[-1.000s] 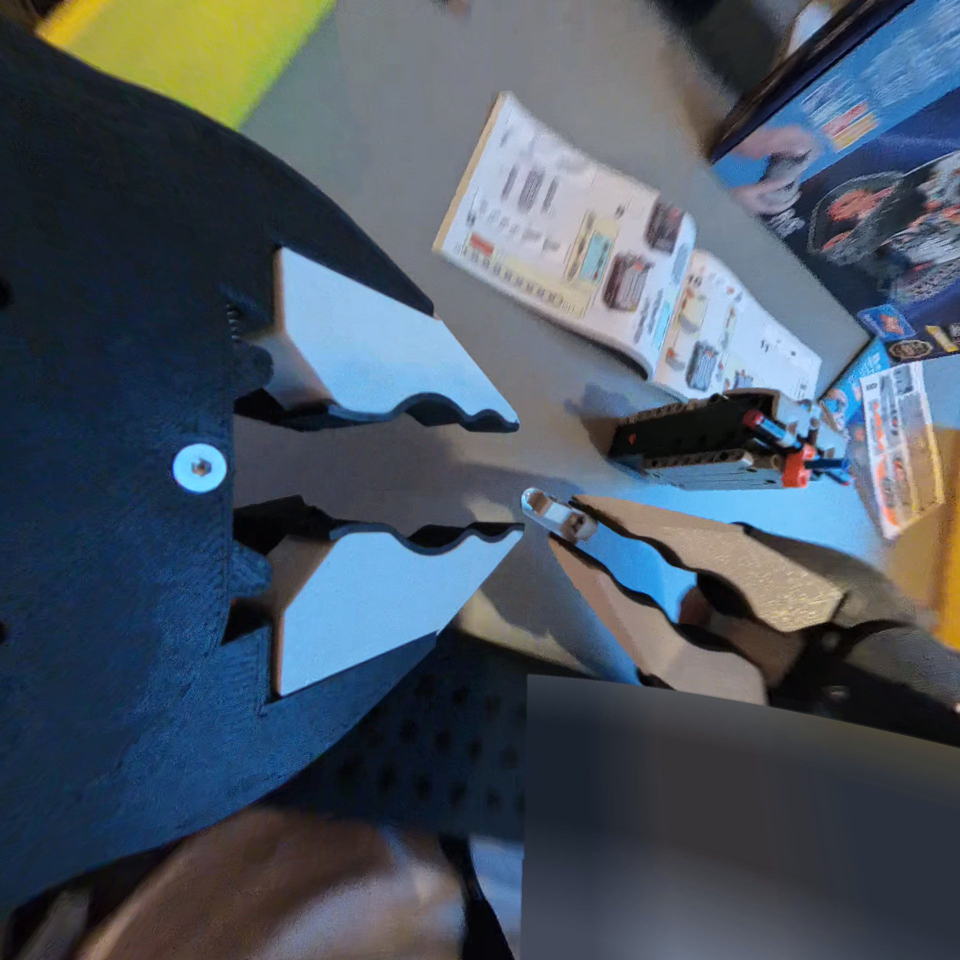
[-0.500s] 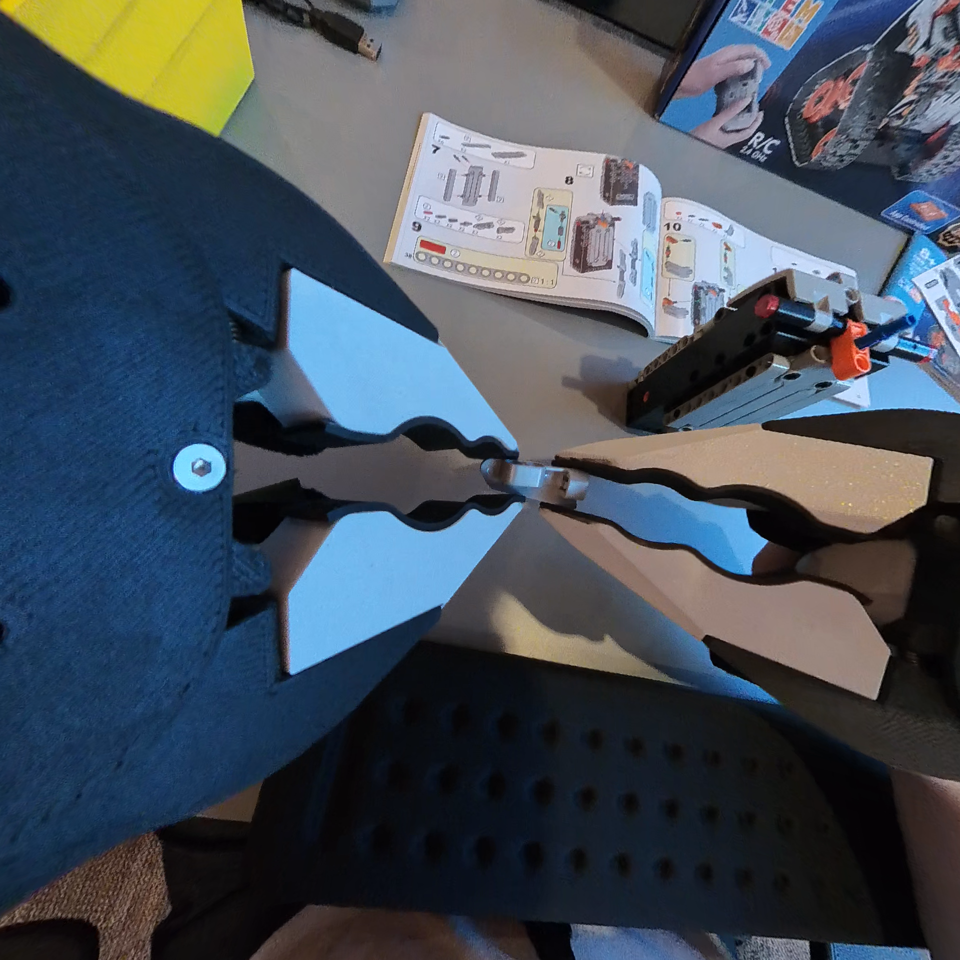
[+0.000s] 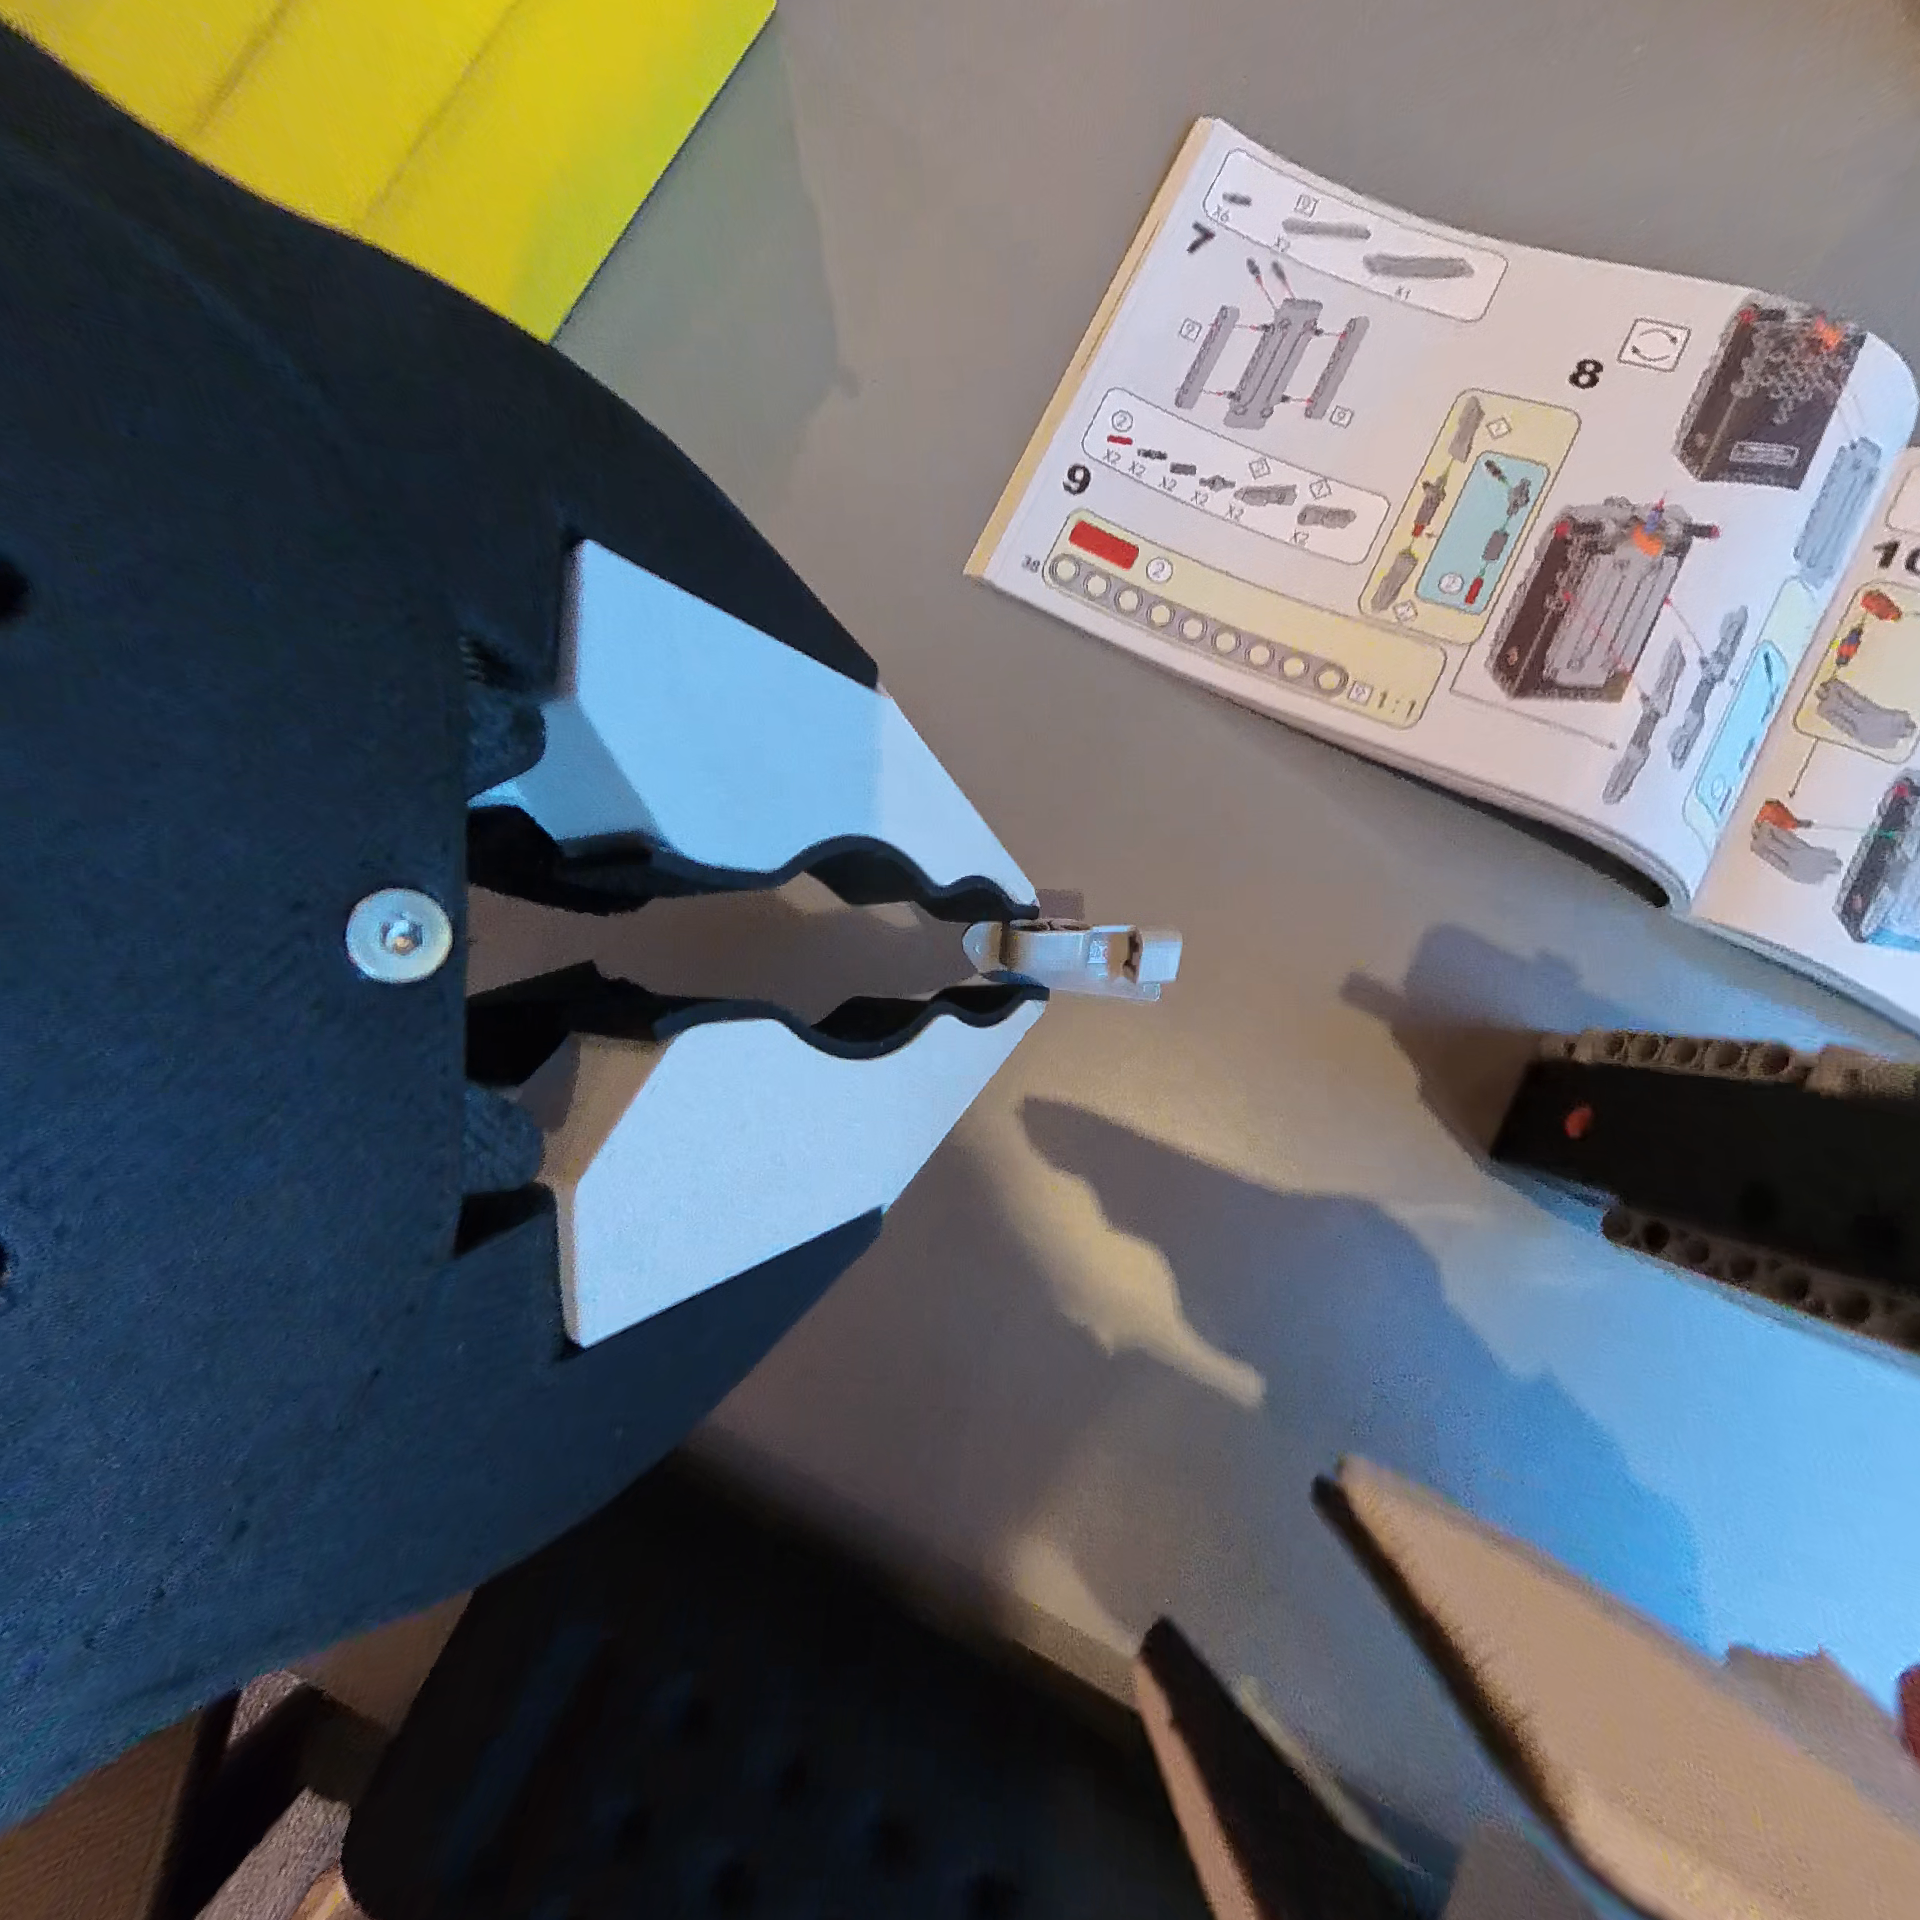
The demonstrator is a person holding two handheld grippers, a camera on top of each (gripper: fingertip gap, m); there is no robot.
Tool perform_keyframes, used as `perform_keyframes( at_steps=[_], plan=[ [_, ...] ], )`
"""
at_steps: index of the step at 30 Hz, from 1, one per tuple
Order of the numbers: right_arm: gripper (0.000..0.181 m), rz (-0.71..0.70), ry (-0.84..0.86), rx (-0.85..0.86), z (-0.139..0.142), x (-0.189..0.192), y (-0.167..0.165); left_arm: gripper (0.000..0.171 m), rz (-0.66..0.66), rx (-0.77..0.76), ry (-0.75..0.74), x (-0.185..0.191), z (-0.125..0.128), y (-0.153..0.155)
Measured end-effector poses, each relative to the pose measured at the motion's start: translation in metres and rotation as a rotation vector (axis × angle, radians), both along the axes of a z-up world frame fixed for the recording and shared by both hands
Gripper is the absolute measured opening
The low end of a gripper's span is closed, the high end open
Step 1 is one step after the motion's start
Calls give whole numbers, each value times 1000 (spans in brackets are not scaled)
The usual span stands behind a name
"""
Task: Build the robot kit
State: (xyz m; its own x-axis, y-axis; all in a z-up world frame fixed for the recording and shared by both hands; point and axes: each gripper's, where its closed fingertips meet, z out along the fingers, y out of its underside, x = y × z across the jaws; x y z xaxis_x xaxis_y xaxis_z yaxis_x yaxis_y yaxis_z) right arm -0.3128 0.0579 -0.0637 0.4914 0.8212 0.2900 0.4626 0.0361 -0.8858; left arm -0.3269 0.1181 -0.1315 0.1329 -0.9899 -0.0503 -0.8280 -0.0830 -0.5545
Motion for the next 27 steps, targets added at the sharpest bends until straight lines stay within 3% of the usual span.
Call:
perform_keyframes(
  at_steps=[14,18,22,27],
  plan=[
    [25,23,28,-34,2,1,-5,9,89,-132,64,-13,-13,10],
    [24,4,139,-32,21,21,2,9,151,-284,-27,-10,-7,-2],
    [23,-2,286,-86,36,29,6,9,160,-304,-40,-11,-9,-2],
    [22,38,251,-108,25,20,1,9,139,-345,-26,-6,-14,-5]
  ],
)
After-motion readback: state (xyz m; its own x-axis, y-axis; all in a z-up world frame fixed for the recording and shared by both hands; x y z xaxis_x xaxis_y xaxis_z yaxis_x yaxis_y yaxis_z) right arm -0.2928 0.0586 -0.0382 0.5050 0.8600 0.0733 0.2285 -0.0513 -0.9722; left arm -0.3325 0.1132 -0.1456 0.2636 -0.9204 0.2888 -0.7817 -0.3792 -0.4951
